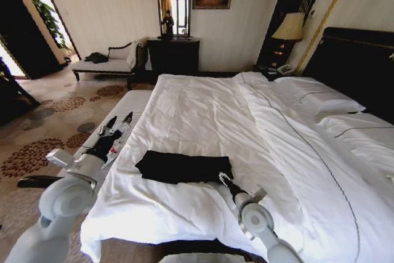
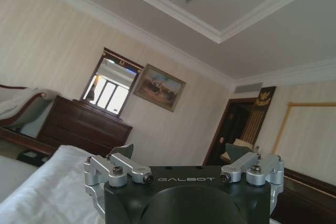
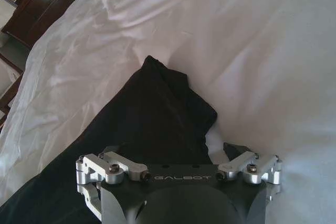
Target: Fold the clothes on the bed.
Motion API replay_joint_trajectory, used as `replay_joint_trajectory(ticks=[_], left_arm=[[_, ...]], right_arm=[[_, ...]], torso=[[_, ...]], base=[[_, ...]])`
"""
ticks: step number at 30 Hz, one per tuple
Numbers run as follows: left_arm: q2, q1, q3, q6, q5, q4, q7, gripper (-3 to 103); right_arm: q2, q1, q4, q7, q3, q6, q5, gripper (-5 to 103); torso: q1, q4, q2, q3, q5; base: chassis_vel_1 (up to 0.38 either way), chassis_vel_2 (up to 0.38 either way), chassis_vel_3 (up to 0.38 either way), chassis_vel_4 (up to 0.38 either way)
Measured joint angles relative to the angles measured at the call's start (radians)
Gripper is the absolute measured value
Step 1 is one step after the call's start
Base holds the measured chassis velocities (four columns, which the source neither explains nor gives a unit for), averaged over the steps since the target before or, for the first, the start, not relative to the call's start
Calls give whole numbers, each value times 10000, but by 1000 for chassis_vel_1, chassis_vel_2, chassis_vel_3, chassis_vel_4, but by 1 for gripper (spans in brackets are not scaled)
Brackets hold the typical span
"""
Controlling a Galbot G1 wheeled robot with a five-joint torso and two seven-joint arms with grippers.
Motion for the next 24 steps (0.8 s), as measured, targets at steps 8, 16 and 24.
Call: replay_joint_trajectory(ticks=[8, 16, 24], left_arm=[[-475, 366, 469, 241, 342, -252, -337, 100], [-580, 501, 508, 329, 493, -334, -439, 100], [-537, 499, 452, 405, 479, -400, -533, 100]], right_arm=[[420, 197, -385, -720, -20, 453, 174, 100], [598, 545, -841, -992, -13, 588, 430, 100], [741, 805, -1253, -1126, 9, 733, 624, 89]], torso=[[2, 3, -3, 1, 1], [1, 4, -2, 0, 1], [1, 4, -2, 1, 1]], base=[[0, 0, 0, 0], [0, 0, 0, 0], [0, 0, 0, 0]])
